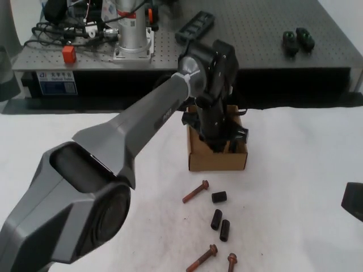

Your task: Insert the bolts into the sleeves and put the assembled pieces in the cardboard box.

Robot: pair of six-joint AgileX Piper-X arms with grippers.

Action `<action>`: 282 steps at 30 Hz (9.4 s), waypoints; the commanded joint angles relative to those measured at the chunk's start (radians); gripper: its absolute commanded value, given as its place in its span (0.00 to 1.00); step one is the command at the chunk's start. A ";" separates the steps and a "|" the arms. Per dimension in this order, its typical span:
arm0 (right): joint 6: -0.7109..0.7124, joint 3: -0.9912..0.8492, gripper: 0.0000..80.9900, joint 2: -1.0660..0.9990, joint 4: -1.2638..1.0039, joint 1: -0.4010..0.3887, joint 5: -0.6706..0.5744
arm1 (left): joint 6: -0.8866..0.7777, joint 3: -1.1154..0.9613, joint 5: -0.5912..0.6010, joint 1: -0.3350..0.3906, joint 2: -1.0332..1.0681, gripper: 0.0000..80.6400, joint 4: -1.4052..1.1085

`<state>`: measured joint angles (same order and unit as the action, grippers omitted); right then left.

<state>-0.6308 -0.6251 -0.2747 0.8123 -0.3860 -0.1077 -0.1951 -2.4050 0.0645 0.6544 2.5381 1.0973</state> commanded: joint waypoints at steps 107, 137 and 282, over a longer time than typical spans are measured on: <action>0.383 0.047 0.00 -0.456 -0.019 0.256 -0.359 | -0.064 1.419 0.441 -0.021 -1.145 0.00 -0.801; -0.088 0.164 0.00 -0.620 -1.046 -0.137 -0.409 | -0.591 1.659 0.830 -0.088 -1.348 0.00 -1.459; 0.499 -0.597 0.00 -1.428 0.121 0.122 0.095 | 0.264 1.459 0.218 -0.178 -1.261 0.60 -0.411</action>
<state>-0.1281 -1.1260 -1.5477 0.9439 -0.2116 -0.0298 0.0594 -0.9462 0.2676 0.4772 1.2906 0.6877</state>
